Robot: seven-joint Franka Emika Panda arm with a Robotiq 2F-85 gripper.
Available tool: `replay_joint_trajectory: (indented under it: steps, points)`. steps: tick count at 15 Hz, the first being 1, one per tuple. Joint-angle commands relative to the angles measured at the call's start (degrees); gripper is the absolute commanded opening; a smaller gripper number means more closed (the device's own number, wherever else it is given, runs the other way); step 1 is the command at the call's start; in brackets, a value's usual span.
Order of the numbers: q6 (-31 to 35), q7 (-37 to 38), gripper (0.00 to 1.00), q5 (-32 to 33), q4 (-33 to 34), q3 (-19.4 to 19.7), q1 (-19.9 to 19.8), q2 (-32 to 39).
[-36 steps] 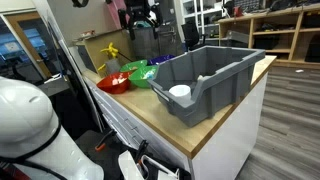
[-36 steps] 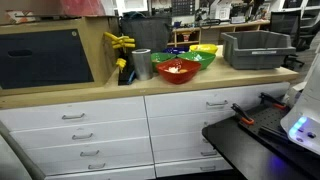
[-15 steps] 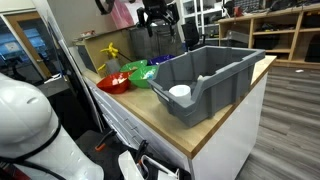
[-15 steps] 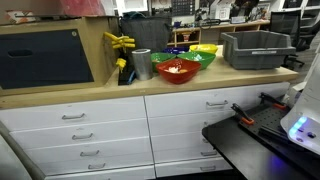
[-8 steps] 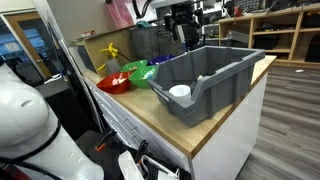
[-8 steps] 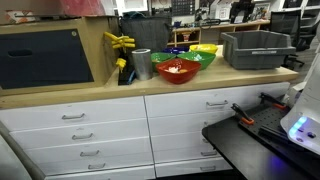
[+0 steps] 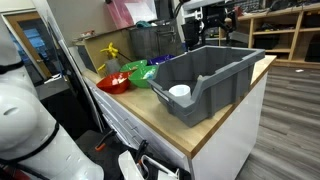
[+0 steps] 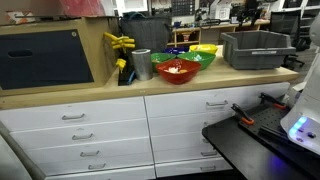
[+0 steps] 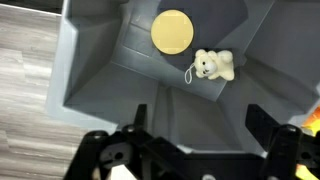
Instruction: Take a toy out of the grey tub
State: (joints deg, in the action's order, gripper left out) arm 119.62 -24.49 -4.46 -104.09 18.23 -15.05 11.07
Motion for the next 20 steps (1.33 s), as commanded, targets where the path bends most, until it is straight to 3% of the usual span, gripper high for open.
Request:
replay_joint_trajectory:
  steps: [1, 6, 14, 20]
  points:
    - [-4.3, 0.2, 1.0, 0.0, 3.9, -2.8, -1.9, 3.7]
    - [-5.1, 0.0, 1.0, 0.8, 2.9, -5.2, -2.1, 5.2]
    - [-2.3, -1.0, 1.0, 5.7, 0.2, -5.0, -3.8, 6.9]
    - [-3.3, 0.0, 1.0, 5.5, 0.2, -5.4, -4.1, 7.4]
